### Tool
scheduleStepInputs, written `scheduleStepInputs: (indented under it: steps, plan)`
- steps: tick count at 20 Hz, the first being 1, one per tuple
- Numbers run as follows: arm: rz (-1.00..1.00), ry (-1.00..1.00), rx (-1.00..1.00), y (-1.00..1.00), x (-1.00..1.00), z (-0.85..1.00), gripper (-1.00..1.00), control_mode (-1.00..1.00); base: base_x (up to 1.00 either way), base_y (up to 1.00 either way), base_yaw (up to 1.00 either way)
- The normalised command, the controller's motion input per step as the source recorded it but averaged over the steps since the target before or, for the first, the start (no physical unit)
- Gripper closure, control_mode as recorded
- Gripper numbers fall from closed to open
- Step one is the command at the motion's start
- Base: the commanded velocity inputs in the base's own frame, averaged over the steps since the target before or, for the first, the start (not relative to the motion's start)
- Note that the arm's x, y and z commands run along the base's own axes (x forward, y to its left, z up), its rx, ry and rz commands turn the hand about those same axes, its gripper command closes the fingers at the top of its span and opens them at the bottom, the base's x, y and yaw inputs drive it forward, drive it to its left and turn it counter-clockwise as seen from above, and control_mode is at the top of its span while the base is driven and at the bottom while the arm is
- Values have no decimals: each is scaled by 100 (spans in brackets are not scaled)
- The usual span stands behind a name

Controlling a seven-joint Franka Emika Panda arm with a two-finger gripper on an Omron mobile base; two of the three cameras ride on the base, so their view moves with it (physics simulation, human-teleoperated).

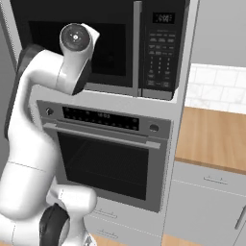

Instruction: Pick the squash from the sink and place it in the bowl. Then pick the bowl and place it in the microwave. Then close the microwave door and press the start button.

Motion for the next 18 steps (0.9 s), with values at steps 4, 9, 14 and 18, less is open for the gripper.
scheduleStepInputs:
  steps: [4, 9, 14, 18]
  plan:
    - [-7, -10, 14, -8, -100, -12, -100, -100, 0, 0, 0]
    - [-25, -1, 22, -38, -87, -20, -100, -100, 0, 0, 0]
    - [-30, 0, 22, -47, -60, 0, -100, -100, 0, 0, 0]
    - [-26, 3, 8, -11, -17, 0, -100, -100, 0, 0, 0]
